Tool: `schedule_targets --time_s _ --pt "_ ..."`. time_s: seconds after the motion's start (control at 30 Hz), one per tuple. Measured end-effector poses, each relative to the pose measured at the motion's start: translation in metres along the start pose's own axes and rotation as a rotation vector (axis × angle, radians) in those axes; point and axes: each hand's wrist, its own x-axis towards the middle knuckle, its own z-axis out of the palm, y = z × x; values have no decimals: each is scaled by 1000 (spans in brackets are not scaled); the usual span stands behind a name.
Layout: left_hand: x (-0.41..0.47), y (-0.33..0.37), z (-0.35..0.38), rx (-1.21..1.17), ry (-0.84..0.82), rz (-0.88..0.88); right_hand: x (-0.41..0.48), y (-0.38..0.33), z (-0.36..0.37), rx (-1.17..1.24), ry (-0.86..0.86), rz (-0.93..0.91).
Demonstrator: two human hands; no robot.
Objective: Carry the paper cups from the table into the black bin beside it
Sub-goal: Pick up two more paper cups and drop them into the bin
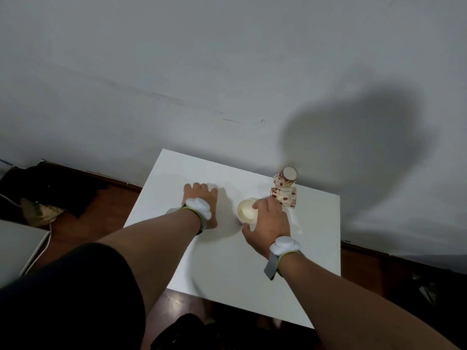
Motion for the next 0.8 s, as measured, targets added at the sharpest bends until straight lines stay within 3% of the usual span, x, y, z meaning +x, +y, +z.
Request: schedule_targets --time_s 0.1,0.17,0.27,0.33,0.53,0.67,0.8 --pt "11 13 -7 127 -124 30 9 1 -2 12 -68 38" --pt "18 17 -6 70 -170 36 15 3 -2 -2 -177 51" --pt "27 15 3 -162 -149 82 24 2 -2 -38 -279 60" --pt "29 13 6 -152 -139 134 28 1 -3 -57 -284 61" --pt "34 3 2 -70 -33 52 36 1 -4 -23 -261 69" --pt "29 -4 7 -507 91 -52 39 5 -5 16 -269 98" --pt "24 -9 15 -616 100 -70 39 6 -6 40 -287 121"
